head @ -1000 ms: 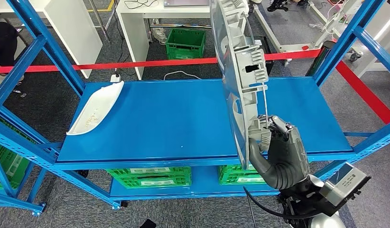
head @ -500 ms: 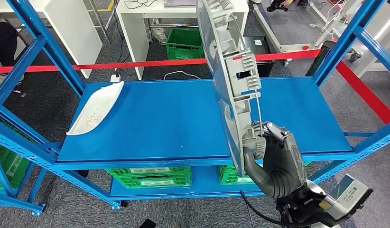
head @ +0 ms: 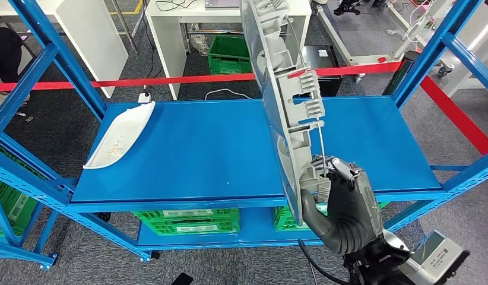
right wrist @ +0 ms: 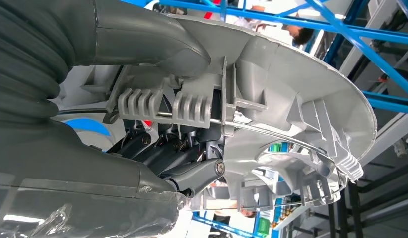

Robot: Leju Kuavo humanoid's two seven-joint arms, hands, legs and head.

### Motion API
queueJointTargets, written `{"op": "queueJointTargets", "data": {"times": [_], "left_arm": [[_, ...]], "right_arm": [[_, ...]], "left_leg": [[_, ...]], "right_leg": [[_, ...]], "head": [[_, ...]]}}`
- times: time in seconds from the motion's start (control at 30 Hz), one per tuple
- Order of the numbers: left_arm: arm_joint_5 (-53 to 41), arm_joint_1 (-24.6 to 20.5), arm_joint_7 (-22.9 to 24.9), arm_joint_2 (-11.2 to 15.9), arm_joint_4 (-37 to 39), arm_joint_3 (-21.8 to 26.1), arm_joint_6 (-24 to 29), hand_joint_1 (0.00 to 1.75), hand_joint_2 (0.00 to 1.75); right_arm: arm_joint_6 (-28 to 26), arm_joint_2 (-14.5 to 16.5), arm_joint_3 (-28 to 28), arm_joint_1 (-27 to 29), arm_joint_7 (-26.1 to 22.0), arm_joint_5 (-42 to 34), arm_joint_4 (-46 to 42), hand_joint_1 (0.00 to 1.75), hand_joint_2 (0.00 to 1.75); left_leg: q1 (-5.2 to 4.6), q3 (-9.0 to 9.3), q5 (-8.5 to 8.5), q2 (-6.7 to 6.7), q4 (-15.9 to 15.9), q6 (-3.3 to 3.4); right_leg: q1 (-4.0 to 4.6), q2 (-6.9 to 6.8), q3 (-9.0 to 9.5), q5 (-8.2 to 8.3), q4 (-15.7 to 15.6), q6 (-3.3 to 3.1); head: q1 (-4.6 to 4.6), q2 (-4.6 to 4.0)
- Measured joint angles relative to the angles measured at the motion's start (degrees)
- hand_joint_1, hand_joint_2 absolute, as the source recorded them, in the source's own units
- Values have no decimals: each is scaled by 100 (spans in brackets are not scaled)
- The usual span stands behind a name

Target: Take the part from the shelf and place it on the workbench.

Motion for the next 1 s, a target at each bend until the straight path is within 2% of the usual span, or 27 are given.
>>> {"op": "queueJointTargets", "data": {"times": [0.53, 0.7, 0.77, 0.83, 0.87, 0.93, 0.97, 1.0], "left_arm": [[251, 3, -2, 4, 50, 108, -268, 0, 175], [267, 5, 0, 7, 85, 180, -280, 0, 175], [267, 3, 4, 7, 92, 190, -286, 0, 175], [271, -3, 6, 3, 97, 193, -299, 0, 175], [274, -4, 7, 0, 98, 195, -307, 0, 175], [280, 0, 7, -2, 103, 195, -316, 0, 175], [281, 3, 7, -3, 105, 195, -319, 0, 175], [282, 5, 9, -4, 107, 195, -321, 0, 175]], "right_arm": [[72, -1, 220, 1, 13, 39, -40, 175, 175], [79, 0, 276, 1, 13, 29, -40, 175, 175], [81, -1, 279, 2, 13, 29, -42, 175, 175], [87, -2, 279, 0, 11, 29, -44, 175, 175], [91, -2, 279, 3, 11, 29, -45, 175, 175], [96, -3, 285, 9, 10, 26, -44, 175, 175], [97, -5, 293, 13, 10, 24, -43, 175, 175], [99, -7, 302, 14, 10, 23, -42, 175, 175]], "left_leg": [[-23, -2, -8, -1, 9, 12], [-57, -5, -26, -2, 29, 56], [-42, 6, 14, 8, -11, 100], [-2, 18, 77, 28, -84, 150], [16, 16, 95, 38, -107, 163], [22, -9, 108, 47, -111, 166], [25, -20, 112, 51, -107, 160], [30, -31, 118, 54, -99, 149]], "right_leg": [[-22, -2, 0, 1, -3, 7], [-57, -1, 4, 2, -9, 55], [-61, 3, 9, -1, -11, 93], [-54, -1, -83, -196, 212, 128], [-58, -6, -202, -387, 493, 142], [-75, -10, -530, -756, 1253, 175], [-86, -11, -646, -828, 1525, 191], [-97, -12, -671, -784, 1600, 204]], "head": [[0, 0], [-1, 0], [-2, 0], [18, 0], [34, 0], [58, 0], [61, 0], [62, 0]]}}
